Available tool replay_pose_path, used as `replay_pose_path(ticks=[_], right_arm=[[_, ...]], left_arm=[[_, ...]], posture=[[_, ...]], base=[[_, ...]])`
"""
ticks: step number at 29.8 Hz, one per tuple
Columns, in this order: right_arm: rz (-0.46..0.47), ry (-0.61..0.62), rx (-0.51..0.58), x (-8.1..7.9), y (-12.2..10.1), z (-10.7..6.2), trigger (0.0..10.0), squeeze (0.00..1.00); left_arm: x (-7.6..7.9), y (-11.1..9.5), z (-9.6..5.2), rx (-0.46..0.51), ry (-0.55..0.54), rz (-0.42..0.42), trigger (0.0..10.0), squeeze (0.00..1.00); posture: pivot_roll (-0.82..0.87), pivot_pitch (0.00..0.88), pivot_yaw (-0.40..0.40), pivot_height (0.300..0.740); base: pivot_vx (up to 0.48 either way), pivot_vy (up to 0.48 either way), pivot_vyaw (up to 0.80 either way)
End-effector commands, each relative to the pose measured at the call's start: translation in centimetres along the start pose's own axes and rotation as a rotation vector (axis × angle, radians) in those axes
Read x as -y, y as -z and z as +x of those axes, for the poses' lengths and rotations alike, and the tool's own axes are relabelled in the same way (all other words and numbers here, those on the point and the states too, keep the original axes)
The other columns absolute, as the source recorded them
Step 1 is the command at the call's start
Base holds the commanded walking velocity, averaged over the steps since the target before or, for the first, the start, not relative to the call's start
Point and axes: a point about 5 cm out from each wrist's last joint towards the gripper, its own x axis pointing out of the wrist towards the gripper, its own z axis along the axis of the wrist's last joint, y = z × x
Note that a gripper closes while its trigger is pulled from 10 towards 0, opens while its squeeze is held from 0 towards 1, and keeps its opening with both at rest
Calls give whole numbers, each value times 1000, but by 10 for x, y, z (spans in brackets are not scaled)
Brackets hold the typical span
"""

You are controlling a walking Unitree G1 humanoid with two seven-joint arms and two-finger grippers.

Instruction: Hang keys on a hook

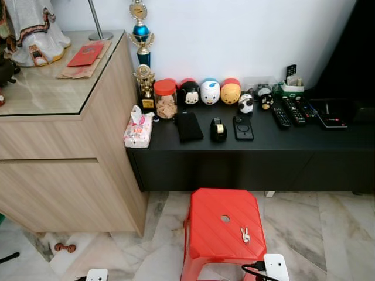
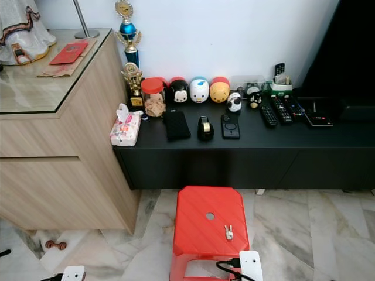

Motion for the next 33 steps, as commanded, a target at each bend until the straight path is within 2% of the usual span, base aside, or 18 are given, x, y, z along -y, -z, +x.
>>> replay_pose_path(ticks=[1, 13, 18, 20, 21, 24, 30, 33], right_arm=[[12, 4, -6, 0, 3, -1, 10000, 0], [20, 7, 4, -1, 3, -1, 10000, 0], [39, 21, 74, 0, -2, -2, 10000, 0], [58, 27, 101, 0, -3, -2, 10000, 0], [80, 34, 127, 0, -5, -3, 10000, 0], [112, 40, 164, 0, -6, -4, 10000, 0], [197, 65, 210, 1, -6, -6, 10000, 0], [206, 56, 219, 1, -6, -6, 10000, 0]], left_arm=[[1, 5, -1, -19, 5, -1, 10000, 0], [1, 5, -1, -19, 5, 0, 10000, 0], [1, 6, -1, -15, 0, -7, 10000, 0], [0, 6, -1, -7, -11, -53, 10000, 0], [-1, 7, -2, 6, -35, -111, 10000, 0], [-2, 6, -2, 46, -57, -158, 10000, 0], [-3, -4, -4, 173, -53, -179, 10000, 0], [-2, -7, -5, 207, -38, -174, 10000, 0]], posture=[[-89, 25, -3, 740], [-91, 24, -2, 740], [-92, 28, -1, 740], [-94, 28, -2, 740], [-97, 29, -1, 740], [-102, 33, 0, 740], [-96, 36, -5, 740], [-94, 37, -7, 740]], base=[[0, 0, 0], [0, 0, 0], [0, 0, 0], [0, 0, 0], [0, 0, 0], [0, 0, 0], [0, 0, 0], [0, 0, 0]])
